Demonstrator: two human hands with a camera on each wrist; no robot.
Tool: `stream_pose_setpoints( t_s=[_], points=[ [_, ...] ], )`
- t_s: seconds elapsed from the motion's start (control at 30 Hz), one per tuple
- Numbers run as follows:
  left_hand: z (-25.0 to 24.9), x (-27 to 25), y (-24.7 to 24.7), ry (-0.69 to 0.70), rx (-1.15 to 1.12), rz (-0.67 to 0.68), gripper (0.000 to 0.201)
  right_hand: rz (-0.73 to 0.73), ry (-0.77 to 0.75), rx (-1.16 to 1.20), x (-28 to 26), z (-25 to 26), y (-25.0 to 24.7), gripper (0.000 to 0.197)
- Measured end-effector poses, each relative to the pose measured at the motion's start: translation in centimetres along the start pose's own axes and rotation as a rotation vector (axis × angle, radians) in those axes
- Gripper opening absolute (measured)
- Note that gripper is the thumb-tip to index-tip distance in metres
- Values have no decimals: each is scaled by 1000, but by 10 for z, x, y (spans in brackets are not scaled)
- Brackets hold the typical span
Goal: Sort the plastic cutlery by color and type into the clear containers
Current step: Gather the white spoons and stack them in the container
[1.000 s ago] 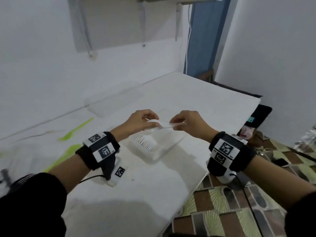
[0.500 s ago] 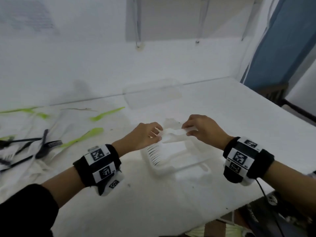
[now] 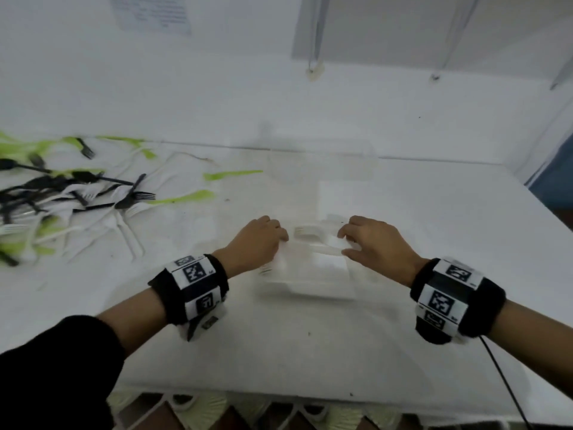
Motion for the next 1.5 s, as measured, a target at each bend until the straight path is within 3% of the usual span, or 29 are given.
stream_pose_setpoints(
  t_s=[0.17, 0.47, 0.6, 0.77, 0.93, 1.1, 1.17, 1.3, 1.5],
  points=[
    [2, -11, -6, 37, -115, -19, 36, -17, -97, 18, 8, 13, 2, 33],
    [0, -23, -18, -56, -259, -77, 18, 19, -90, -36, 17, 21, 9, 34],
    [4, -22, -14, -68, -359, -35, 29, 26, -86, -13, 17, 23, 12, 34],
    [6, -24, -15, -32, -412, -164, 43, 53, -80, -9, 18, 24, 18, 37],
    [8, -21, -16, 41, -372, -176, 43, 45, -89, -12, 31, 32, 27, 33],
    [-1, -19, -13, 203, -96, -248, 34, 0, -85, 4, 42, 38, 34, 35],
    [-9, -17, -13, 274, -55, -203, 36, -19, -56, 53, 44, 36, 36, 37],
    [-9, -8, -3, 217, 47, -66, 37, -49, -26, 168, 43, 28, 38, 39],
    [-5, -8, 1, 288, 60, -134, 39, -83, 74, 308, 29, -8, 44, 34]
  ],
)
Point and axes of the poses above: each hand's wrist, its own x-axis towards the middle knuckle, its own y-axis out of the palm, z = x × y, the point moved 6 cm from there along x, towards the middle knuckle, and after that the axes turned 4 degrees about -y, right-handed, at the moved point
